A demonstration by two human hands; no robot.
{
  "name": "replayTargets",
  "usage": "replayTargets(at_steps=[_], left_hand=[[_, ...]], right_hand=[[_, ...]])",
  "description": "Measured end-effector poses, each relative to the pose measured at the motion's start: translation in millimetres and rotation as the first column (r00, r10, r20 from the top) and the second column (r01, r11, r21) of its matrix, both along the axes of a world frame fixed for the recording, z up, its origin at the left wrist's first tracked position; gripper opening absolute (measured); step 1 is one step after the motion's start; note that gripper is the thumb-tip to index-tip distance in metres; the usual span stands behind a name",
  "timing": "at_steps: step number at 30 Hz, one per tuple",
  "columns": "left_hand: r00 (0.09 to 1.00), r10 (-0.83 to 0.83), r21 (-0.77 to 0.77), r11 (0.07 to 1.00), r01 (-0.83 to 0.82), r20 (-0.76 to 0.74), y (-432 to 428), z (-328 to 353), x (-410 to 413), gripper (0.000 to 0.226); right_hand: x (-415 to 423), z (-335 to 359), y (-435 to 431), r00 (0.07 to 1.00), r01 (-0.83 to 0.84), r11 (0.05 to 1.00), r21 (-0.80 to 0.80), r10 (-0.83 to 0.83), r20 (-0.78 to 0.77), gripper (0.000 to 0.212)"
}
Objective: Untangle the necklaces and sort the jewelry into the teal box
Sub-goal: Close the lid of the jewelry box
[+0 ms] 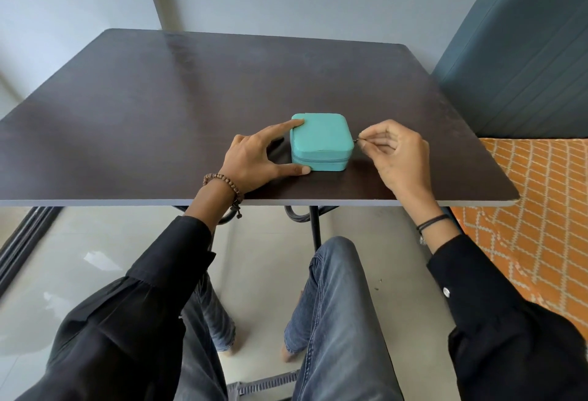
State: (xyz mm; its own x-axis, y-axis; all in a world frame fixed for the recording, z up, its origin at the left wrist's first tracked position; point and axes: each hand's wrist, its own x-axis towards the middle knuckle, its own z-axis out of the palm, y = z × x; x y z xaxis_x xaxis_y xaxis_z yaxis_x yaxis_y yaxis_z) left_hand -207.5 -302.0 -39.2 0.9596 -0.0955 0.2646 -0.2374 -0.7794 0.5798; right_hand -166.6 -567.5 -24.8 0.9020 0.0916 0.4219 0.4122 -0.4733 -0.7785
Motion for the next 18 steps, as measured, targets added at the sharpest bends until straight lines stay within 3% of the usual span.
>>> replayTargets(at_steps=[5,9,14,18], left_hand=[[1.000,-0.013,-0.017,1.000,0.013,-0.004,0.3,-1.7,0.1,0.086],[1.000,-0.011,-0.022,1.000,0.011,0.002,1.4,-1.1,1.0,0.086],[1.000,-0.014,-0.028,1.000,0.014,-0.014,0.9,-1.1,1.1,0.087],[1.000,-0.009,-0.060,0.998,0.008,-0.018,0.7,1.6,-0.1,0.087]], right_hand=[[37.9,5.9,8.4,0.999,-0.022,1.000,-0.003,0.021,-0.046,0.013],[59.0,10.8,20.9,0.987,-0.066,0.995,0.075,0.076,-0.139,0.018],[75.0,18.4,36.4,0.945,-0.174,0.983,0.061,0.184,-0.271,0.025],[75.2,24.0,37.3,0.920,-0.174,0.981,0.087,0.194,-0.340,0.019]])
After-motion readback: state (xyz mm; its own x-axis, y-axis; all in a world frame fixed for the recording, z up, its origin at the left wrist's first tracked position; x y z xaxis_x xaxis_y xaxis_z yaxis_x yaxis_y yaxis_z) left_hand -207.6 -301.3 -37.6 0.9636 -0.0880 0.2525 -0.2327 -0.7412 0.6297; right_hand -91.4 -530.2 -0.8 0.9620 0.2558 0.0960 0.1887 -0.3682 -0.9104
